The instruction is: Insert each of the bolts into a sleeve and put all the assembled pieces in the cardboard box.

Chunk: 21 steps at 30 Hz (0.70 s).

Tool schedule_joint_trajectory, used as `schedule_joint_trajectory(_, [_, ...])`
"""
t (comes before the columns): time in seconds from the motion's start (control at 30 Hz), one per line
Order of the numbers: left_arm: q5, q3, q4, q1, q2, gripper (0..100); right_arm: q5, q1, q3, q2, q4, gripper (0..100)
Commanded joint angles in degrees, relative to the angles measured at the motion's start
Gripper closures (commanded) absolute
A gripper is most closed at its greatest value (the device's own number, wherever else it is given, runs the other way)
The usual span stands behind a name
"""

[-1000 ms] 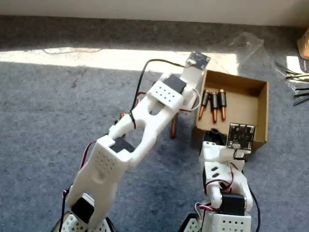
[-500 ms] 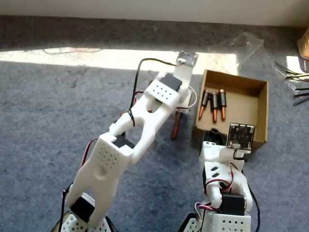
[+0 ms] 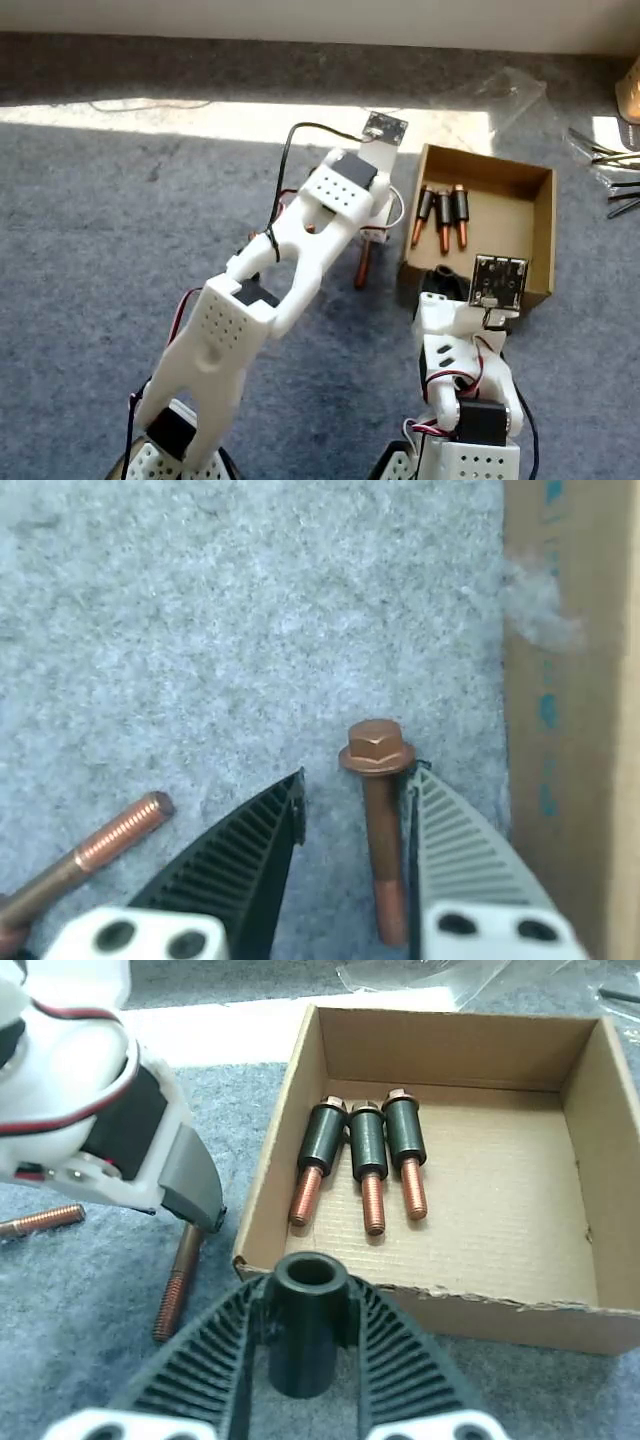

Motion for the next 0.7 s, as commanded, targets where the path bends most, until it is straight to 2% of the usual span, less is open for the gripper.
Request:
schedule_joint_trajectory(0.0, [0.53, -1.89, 0.09, -0.84, -0.48, 83, -0.44, 0.75, -0.57, -0.75, -1.71, 99.4])
schedule_joint_trajectory(0.27, [0.44, -2.42, -0.18, -1.1, 5.05, 83, -0.35, 0.84, -0.66, -0.75, -1.71, 99.4])
schedule_joint_trajectory(0.67, [0.44, -9.45, -1.32, -3.47, 9.27, 85, -0.35, 0.84, -0.66, -0.75, -1.71, 99.4])
